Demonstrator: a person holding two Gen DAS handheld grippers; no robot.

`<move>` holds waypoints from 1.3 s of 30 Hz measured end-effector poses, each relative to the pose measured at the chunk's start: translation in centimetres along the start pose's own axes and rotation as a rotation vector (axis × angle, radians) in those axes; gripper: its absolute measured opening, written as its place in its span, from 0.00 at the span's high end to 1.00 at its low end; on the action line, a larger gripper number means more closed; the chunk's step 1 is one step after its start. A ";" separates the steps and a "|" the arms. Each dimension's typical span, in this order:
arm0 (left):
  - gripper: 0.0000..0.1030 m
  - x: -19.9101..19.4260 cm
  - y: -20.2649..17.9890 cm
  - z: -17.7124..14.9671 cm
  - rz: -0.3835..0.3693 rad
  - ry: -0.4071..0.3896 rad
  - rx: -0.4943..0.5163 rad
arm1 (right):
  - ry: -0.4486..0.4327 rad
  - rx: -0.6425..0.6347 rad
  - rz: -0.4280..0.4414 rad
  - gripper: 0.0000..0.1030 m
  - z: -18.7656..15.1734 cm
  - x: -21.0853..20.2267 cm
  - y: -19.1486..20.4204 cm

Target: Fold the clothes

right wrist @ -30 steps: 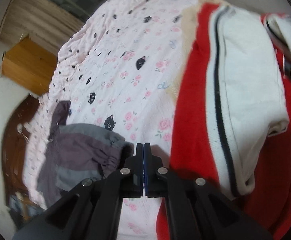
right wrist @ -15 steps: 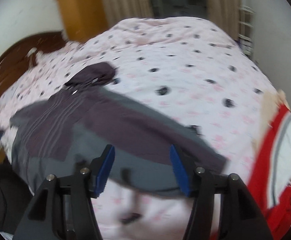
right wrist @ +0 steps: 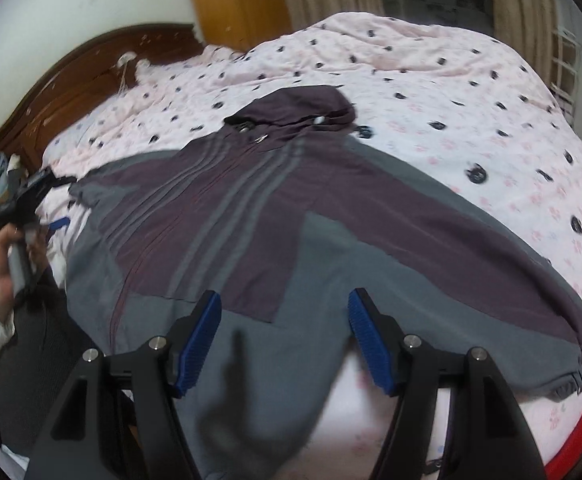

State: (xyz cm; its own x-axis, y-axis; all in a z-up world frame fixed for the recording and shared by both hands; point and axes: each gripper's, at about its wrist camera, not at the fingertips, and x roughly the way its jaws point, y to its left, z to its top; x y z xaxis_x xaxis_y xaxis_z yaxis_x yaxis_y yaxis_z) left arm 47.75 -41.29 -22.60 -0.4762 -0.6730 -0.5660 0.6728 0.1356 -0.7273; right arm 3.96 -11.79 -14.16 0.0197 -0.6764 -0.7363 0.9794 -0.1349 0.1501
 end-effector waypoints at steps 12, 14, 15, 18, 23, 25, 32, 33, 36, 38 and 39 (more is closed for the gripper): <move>0.11 3.0 -0.6 2.3 0.006 -0.092 0.075 | 0.053 0.027 0.012 0.34 -0.1 1.3 0.6; 0.17 3.3 -0.9 2.9 0.021 -0.126 0.110 | 0.063 0.036 0.010 0.34 -0.2 1.5 0.5; 0.20 3.5 -0.9 3.1 0.020 -0.135 0.116 | 0.068 0.039 0.009 0.34 -0.3 1.5 0.5; 0.44 4.1 -0.3 3.7 0.012 -0.150 0.097 | 0.087 0.039 0.005 0.34 -0.6 1.8 0.8; 0.88 3.6 1.0 3.8 0.016 -0.188 0.050 | 0.100 0.022 -0.004 0.34 -0.9 2.1 1.5; 0.88 3.3 1.1 3.7 0.009 -0.201 0.057 | 0.103 0.022 -0.001 0.34 -1.0 2.3 1.6; 0.88 1.5 -0.7 3.2 0.044 -0.288 0.163 | 0.106 0.025 -0.002 0.34 -1.3 2.0 1.7; 0.88 1.0 -1.0 3.0 0.050 -0.302 0.174 | 0.106 0.027 -0.002 0.34 -1.4 1.9 1.6; 0.88 -0.2 -2.1 2.7 0.064 -0.343 0.209 | 0.107 0.030 -0.002 0.34 -1.6 1.6 1.5; 0.88 -1.2 -3.1 2.4 0.072 -0.373 0.241 | 0.107 0.027 -0.003 0.34 -1.8 1.4 1.4; 0.88 -1.8 -3.8 2.3 0.074 -0.391 0.266 | 0.107 0.027 -0.003 0.34 -1.8 1.3 1.3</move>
State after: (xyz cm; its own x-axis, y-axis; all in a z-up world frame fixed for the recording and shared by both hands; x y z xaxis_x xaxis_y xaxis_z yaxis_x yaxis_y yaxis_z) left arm 47.37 -42.23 -17.92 -0.2070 -0.8985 -0.3870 0.8428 0.0371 -0.5369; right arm 5.65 -11.55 -16.09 0.0395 -0.5951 -0.8026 0.9739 -0.1569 0.1642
